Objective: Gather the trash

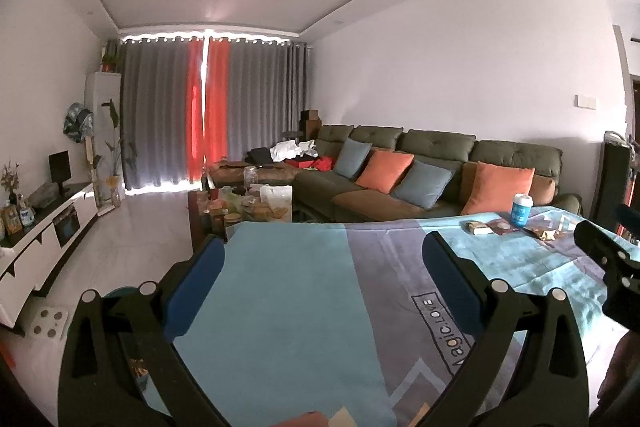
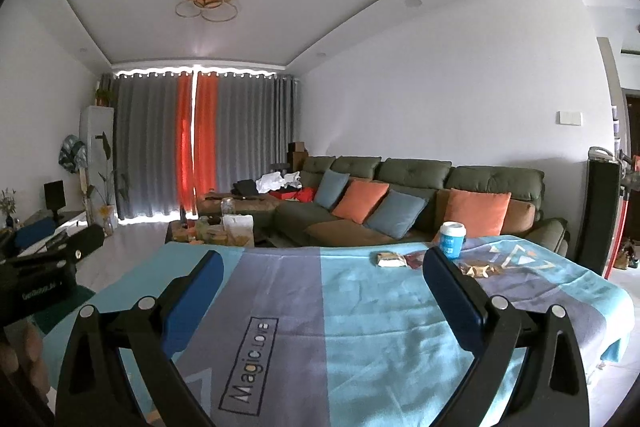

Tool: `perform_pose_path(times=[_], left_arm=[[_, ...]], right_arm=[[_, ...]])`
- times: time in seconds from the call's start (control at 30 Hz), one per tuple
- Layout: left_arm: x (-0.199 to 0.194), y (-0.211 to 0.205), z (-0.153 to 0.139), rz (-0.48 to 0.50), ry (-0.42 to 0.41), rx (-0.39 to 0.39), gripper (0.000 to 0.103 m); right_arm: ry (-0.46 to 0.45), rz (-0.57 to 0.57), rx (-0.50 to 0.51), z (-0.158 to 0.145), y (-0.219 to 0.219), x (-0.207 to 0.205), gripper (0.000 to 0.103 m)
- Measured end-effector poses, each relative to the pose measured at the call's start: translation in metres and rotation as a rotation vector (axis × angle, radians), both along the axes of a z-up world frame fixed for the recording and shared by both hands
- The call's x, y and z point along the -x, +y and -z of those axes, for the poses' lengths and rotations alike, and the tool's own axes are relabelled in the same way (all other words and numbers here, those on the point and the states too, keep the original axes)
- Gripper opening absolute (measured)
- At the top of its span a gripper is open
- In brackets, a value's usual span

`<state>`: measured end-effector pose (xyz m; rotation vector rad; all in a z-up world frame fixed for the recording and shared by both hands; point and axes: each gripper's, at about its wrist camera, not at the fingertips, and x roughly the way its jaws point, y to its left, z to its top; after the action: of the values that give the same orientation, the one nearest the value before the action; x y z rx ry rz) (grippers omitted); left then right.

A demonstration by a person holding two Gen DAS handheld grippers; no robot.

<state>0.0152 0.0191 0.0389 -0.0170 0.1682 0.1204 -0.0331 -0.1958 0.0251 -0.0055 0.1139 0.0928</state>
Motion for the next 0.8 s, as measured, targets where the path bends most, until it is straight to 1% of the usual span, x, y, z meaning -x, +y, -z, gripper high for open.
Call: perform_pose_path(times=[0.27,0.43,0.8], left_arm=[[-0.0012,-0.0028,-0.0011,0.032,-0.025,-0.023,0.098],[-0.0029,-0.0015,0.0011,0.041,-0.023,-0.010,0.098],[-0.0084,-0.0039,0.0029,0.066,-0.007,-0.018,0.098]], right_arm=[[0.002,0.042,-0.008,0.0014,-0.0032,-0.0040,0.096],[0.009,0.045,-0.001,0.0015,-0.0029,-0.0056,0.096],[0.019,0.042,0.012,0.0017,-0.0008,-0.0067,0.096]])
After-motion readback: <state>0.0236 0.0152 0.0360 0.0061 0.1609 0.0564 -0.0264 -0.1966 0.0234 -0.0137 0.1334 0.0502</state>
